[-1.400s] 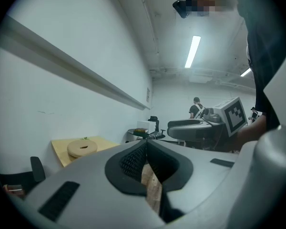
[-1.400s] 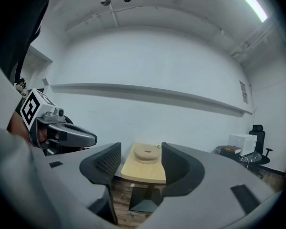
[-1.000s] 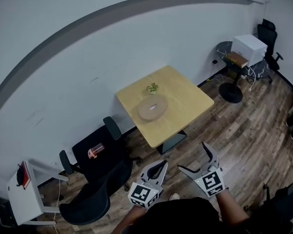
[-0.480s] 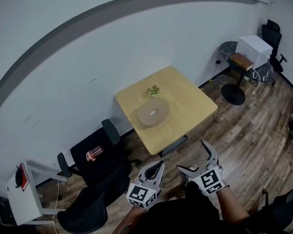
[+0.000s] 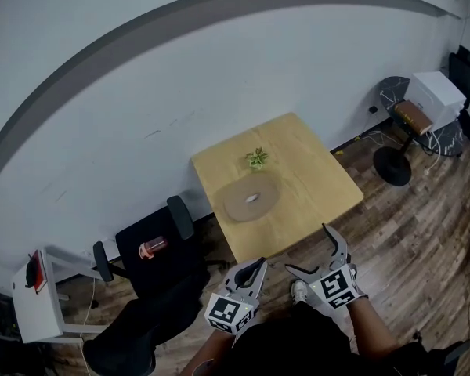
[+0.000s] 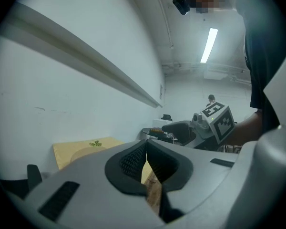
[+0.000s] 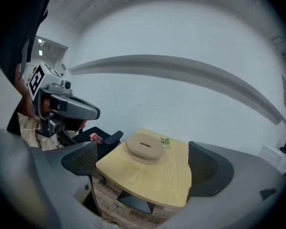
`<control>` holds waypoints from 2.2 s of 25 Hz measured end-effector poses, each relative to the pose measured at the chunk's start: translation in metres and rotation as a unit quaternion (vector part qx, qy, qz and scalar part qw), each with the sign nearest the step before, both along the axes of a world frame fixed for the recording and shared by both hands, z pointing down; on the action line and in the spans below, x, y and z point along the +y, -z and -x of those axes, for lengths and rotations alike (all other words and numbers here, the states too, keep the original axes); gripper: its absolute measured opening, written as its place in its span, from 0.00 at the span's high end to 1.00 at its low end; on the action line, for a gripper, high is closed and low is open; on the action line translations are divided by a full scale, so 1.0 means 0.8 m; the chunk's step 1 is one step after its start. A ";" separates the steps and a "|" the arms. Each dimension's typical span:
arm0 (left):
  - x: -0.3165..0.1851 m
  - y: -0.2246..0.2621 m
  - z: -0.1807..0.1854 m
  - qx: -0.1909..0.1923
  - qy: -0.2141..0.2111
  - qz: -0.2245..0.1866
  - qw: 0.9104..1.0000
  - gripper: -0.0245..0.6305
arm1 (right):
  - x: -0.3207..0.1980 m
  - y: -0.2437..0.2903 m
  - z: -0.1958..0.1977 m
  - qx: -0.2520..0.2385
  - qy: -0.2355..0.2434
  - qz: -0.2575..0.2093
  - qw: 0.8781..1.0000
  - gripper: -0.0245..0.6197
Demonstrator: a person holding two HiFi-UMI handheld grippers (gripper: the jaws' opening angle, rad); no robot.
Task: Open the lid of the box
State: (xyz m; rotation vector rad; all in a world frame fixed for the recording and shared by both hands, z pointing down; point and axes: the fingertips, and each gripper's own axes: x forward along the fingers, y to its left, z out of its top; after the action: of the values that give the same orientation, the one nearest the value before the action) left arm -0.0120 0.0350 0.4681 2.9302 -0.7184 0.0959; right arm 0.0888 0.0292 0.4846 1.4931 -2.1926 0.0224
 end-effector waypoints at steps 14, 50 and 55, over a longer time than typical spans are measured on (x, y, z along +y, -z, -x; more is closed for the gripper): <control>-0.110 -0.018 -0.065 -0.011 0.099 0.030 0.995 0.93 | -0.116 -0.053 -0.031 0.044 0.159 0.045 0.985 0.04; -0.207 -0.055 0.076 0.001 0.259 0.056 0.964 0.93 | -0.231 -0.234 0.069 0.314 0.434 0.199 0.821 0.20; -0.215 -0.059 0.090 0.001 0.263 0.060 0.963 0.93 | -0.243 -0.253 0.072 0.331 0.447 0.227 0.799 0.20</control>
State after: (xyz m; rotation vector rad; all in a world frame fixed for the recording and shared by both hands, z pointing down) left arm -0.0841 -0.1368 0.5155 2.5244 -1.4023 0.0792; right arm 0.0315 -0.1649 0.6867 0.0597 -1.8723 -0.2356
